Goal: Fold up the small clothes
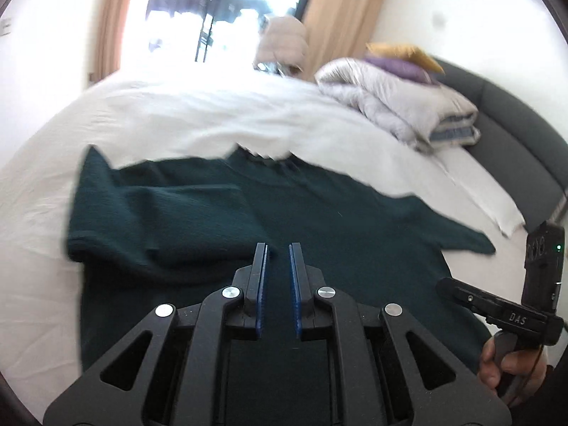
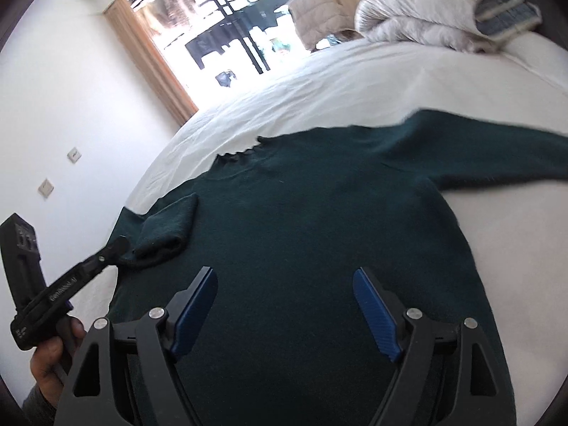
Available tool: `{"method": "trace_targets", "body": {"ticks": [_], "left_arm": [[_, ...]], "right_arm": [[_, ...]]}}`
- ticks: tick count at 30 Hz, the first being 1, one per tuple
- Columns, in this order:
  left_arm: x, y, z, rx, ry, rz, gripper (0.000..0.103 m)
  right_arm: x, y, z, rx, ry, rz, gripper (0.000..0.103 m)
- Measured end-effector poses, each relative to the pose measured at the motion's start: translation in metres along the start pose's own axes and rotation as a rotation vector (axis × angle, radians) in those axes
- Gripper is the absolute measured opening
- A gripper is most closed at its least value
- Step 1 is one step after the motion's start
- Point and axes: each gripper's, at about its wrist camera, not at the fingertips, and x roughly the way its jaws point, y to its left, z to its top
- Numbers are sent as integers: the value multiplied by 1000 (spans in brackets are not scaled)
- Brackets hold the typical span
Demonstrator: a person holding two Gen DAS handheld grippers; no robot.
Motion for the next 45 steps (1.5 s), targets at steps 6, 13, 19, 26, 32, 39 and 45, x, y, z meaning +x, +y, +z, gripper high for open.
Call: {"method": "trace_targets", "body": {"ticks": [6, 13, 19, 26, 32, 39, 45], "left_arm": [[7, 82, 16, -194, -55, 148, 13], [25, 105, 15, -234, -102, 159, 13], [32, 132, 1, -308, -91, 148, 13], [50, 153, -8, -368, -71, 139, 13], [55, 154, -10, -355, -59, 152, 13], [40, 128, 13, -196, -77, 242, 13], [71, 115, 37, -67, 40, 316, 13]], "right_arm": [[52, 134, 22, -540, -42, 8, 74], [115, 190, -4, -867, 34, -40, 55], [138, 203, -18, -1018, 64, -80, 54], [154, 215, -20, -1106, 46, -158, 52], [158, 218, -18, -1089, 1, -187, 13], [110, 138, 45, -542, -97, -109, 10], [97, 23, 74, -43, -75, -37, 9]]}}
